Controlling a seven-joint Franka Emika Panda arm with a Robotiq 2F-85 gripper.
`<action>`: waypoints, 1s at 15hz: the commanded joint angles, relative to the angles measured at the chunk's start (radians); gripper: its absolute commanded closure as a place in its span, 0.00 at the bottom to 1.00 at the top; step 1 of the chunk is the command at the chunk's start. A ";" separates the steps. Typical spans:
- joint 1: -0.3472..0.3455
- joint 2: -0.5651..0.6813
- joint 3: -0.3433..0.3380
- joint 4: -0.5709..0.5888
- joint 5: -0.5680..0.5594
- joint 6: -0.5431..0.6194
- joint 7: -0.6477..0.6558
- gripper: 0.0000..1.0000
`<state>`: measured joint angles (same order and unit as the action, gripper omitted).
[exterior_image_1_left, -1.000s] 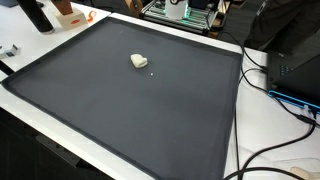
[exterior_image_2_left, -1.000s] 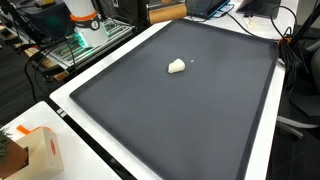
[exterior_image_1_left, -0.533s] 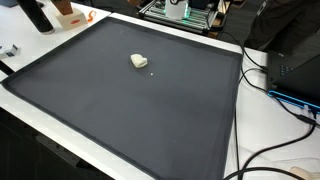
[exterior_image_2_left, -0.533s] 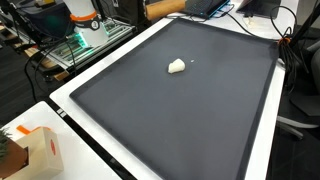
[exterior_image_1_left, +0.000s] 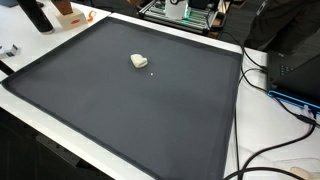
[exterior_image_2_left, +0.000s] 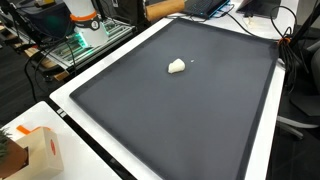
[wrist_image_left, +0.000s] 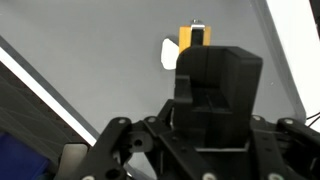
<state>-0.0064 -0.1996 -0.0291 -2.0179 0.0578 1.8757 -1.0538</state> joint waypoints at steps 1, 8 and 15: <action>0.029 0.066 -0.024 -0.018 0.040 -0.022 -0.162 0.77; 0.016 0.230 0.012 -0.070 0.025 0.139 -0.244 0.77; 0.006 0.316 0.026 -0.101 -0.008 0.402 -0.195 0.77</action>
<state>0.0125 0.1102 -0.0139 -2.0963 0.0769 2.2023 -1.2817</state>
